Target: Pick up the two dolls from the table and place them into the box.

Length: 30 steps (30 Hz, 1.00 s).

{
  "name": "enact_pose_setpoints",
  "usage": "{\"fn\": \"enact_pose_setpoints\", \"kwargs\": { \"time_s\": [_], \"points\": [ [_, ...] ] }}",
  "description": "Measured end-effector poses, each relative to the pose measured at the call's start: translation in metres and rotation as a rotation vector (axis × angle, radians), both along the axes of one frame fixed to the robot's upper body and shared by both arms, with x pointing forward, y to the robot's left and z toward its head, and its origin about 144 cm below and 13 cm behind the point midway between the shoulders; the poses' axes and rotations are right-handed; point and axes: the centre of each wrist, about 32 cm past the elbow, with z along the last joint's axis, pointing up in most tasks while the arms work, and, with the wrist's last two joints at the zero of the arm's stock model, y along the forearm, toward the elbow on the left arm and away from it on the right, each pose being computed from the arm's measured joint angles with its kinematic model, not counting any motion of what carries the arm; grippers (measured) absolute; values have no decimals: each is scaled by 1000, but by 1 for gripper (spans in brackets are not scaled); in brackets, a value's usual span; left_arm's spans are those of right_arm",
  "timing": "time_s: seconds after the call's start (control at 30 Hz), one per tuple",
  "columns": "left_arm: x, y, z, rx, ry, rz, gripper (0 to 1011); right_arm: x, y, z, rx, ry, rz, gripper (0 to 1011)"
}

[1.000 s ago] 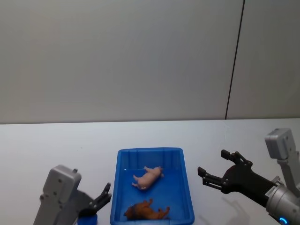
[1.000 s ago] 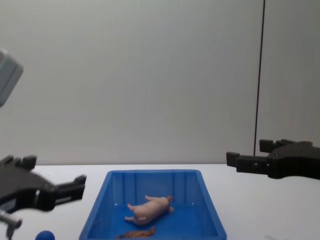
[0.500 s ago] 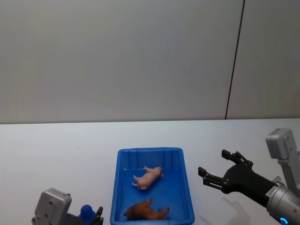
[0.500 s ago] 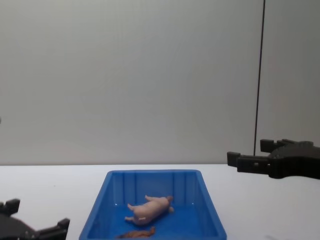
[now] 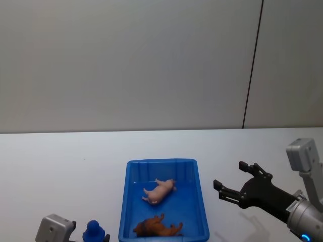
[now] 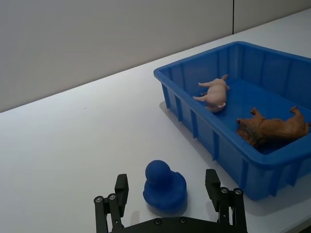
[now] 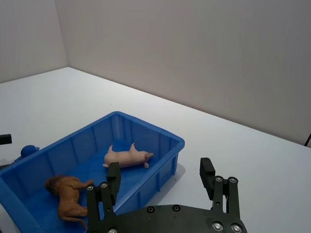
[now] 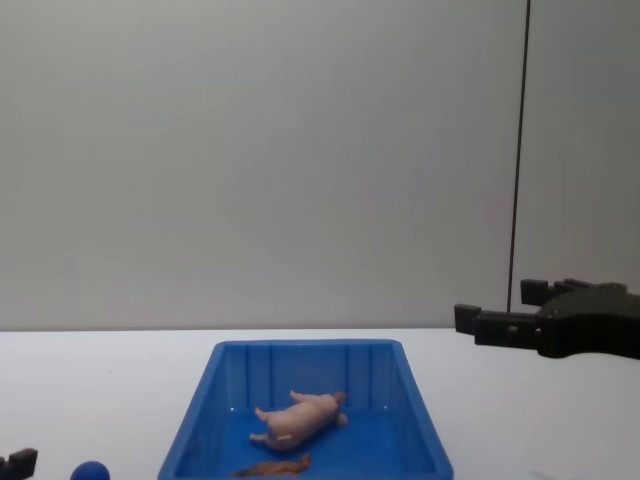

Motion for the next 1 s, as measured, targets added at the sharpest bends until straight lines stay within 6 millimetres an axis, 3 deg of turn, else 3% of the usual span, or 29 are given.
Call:
{"fn": "enact_pose_setpoints", "kwargs": {
  "time_s": [0.7, 1.0],
  "points": [
    [17, 8, -20, -28, 34, -20, 1001, 0, 0, 0, 0, 0, 0, 1001],
    [26, 11, -23, -20, 50, -34, 821, 0, 0, 0, 0, 0, 0, 1001]
  ]
}}
